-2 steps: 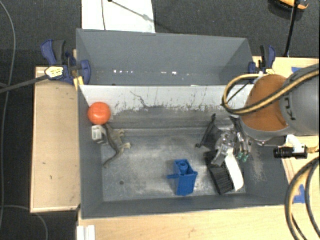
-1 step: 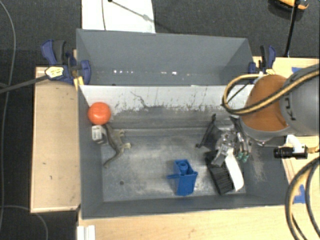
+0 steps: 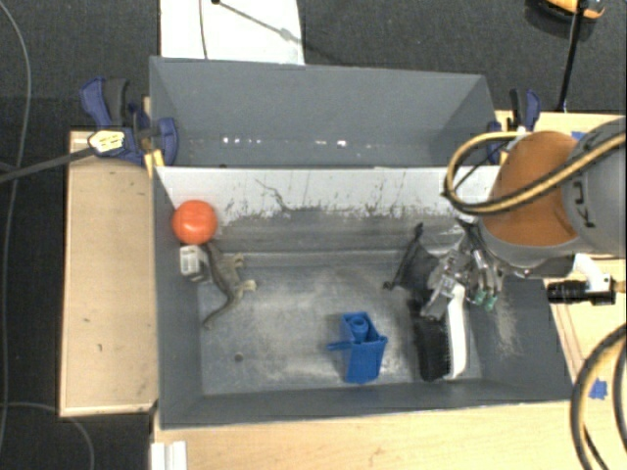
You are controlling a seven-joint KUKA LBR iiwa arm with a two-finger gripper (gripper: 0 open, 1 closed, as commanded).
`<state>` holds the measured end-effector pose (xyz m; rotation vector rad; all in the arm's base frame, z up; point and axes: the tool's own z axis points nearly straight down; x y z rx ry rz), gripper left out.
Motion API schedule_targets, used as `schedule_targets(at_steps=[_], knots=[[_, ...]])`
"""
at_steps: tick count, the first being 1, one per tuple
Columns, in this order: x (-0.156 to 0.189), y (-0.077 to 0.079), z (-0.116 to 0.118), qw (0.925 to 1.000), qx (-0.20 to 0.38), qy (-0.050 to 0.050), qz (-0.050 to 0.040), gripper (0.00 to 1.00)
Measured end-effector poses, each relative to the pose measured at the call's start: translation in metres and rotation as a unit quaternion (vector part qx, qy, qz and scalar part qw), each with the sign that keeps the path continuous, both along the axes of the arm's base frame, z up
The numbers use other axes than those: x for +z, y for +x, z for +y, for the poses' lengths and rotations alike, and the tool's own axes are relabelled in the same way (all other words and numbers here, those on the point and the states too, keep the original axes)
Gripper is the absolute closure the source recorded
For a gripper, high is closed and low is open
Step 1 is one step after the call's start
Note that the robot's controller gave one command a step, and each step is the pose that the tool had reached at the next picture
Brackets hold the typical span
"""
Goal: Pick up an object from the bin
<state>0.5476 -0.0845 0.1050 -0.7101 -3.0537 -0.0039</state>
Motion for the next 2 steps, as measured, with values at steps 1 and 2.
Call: schedule_targets(at_steps=[1,2], knots=[[0.060,-0.006,-0.004,1.0000,-0.002,0.000,-0.0037,1.00],[0.119,-0.002,-0.003,1.0000,0.005,0.000,-0.0011,1.00]])
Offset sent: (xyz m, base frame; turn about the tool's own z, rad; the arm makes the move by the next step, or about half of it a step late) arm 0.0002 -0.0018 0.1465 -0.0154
